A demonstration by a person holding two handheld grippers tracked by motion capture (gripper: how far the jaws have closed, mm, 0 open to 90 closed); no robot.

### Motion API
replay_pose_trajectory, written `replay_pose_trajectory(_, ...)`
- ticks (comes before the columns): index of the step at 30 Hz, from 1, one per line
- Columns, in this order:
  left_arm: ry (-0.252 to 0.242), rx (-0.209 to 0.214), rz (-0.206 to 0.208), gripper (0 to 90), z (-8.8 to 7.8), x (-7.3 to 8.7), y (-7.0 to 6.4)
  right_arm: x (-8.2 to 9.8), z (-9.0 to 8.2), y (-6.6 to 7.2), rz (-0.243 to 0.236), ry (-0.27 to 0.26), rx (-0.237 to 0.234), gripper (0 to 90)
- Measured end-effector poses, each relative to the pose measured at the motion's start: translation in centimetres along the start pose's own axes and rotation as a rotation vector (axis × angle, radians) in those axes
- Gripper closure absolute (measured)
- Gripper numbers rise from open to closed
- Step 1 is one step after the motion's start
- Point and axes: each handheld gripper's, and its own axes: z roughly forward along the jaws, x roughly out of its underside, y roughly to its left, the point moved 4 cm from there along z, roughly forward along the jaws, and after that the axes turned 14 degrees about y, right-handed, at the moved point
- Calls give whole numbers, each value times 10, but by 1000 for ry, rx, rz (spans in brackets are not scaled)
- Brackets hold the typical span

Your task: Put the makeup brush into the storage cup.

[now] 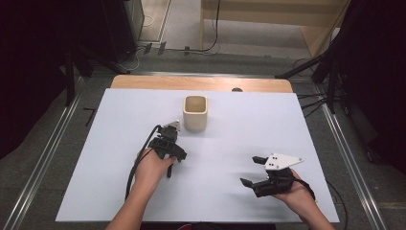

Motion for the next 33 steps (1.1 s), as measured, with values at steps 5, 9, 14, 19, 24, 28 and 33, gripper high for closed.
replay_pose_trajectory(5,2,-4,-23,295,-1,1,-3,0,0,0,2,7,1,156)
replay_pose_trajectory(9,11,-4,-27,404,-4,4,-9,0,1,0,3,6,2,155)
replay_pose_trajectory(14,33,10,-47,599,-6,5,-11,1,1,1,-22,13,9,156)
replay_pose_trajectory(19,40,8,-45,729,-7,7,-8,1,2,1,-19,13,5,156)
replay_pose_trajectory(24,40,10,-28,796,-7,8,-7,1,3,0,-21,20,6,156)
replay_pose_trajectory(28,18,19,-8,797,-6,10,-6,1,2,1,-16,18,4,156)
replay_pose_trajectory(33,-5,90,1,801,-6,13,1,2,3,1,-18,28,4,157)
